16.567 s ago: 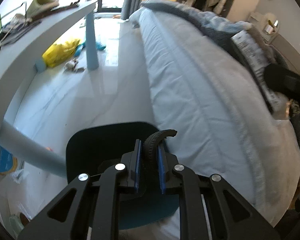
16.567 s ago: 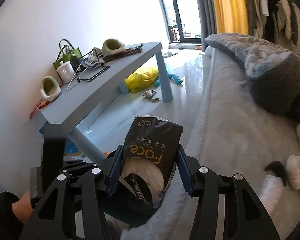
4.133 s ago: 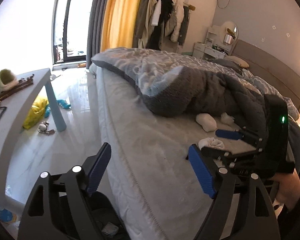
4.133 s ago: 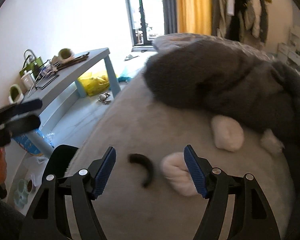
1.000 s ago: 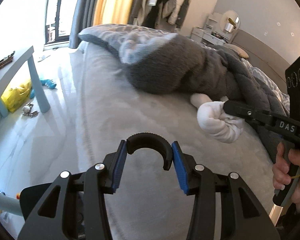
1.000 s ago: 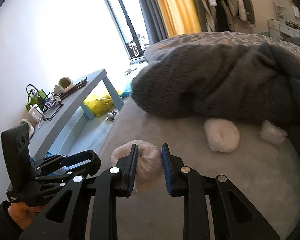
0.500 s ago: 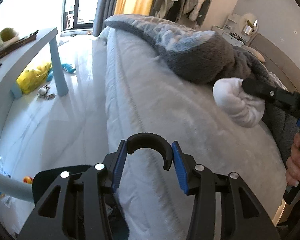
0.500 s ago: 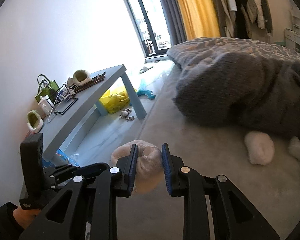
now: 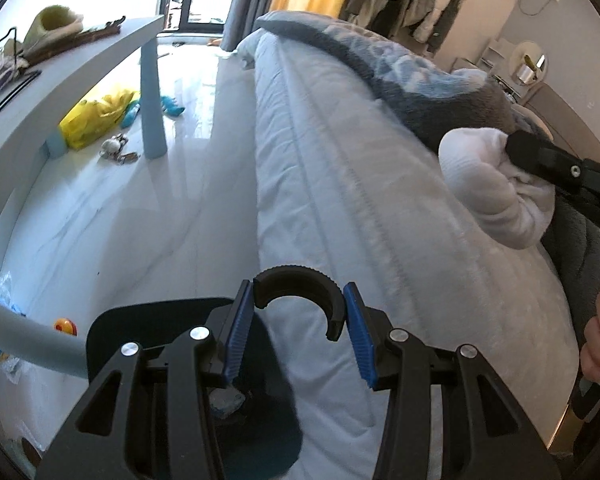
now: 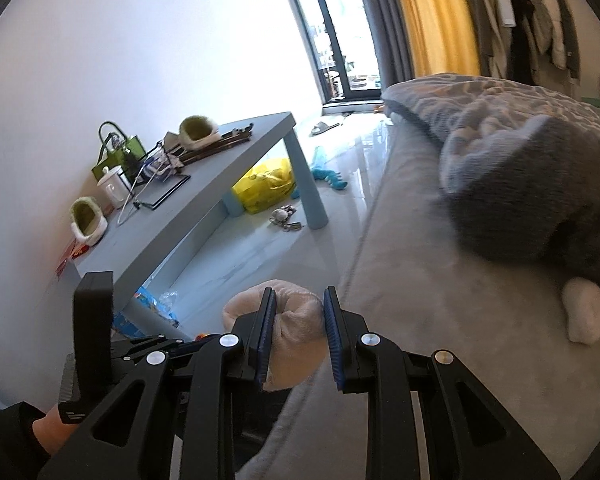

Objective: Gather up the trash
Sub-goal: 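Carry the white cloth and black clip over the teal bin, then open both grippers to drop the clip and cloth into the bin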

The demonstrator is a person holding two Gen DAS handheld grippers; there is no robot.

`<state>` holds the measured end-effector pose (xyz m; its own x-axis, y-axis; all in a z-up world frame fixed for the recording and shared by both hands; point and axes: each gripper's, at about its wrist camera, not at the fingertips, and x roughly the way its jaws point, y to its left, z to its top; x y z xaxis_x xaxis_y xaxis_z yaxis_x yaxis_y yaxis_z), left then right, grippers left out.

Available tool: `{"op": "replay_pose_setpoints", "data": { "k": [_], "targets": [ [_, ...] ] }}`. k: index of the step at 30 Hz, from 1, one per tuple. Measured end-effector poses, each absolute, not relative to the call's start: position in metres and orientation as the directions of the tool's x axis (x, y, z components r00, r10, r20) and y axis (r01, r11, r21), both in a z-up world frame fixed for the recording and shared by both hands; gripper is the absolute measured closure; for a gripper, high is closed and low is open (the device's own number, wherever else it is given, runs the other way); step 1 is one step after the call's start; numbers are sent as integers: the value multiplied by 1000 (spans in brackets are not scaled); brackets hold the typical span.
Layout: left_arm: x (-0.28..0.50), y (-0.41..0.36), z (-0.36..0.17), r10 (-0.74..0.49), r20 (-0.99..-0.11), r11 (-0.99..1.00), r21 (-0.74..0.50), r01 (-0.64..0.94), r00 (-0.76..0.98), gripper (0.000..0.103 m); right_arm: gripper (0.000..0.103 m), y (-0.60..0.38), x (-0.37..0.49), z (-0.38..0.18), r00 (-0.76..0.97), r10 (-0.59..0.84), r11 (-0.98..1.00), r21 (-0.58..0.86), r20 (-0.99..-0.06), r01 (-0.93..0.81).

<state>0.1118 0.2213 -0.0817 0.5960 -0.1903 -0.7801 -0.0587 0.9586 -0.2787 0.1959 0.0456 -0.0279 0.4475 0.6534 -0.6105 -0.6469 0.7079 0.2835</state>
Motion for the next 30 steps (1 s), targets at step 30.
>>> {"op": "replay_pose_setpoints", "data": {
  "k": [30],
  "targets": [
    [69, 304, -158, -145, -930, 965, -209, -161, 337, 50, 78, 176, 167, -64, 303, 645, 627, 259, -702, -735]
  ]
}}
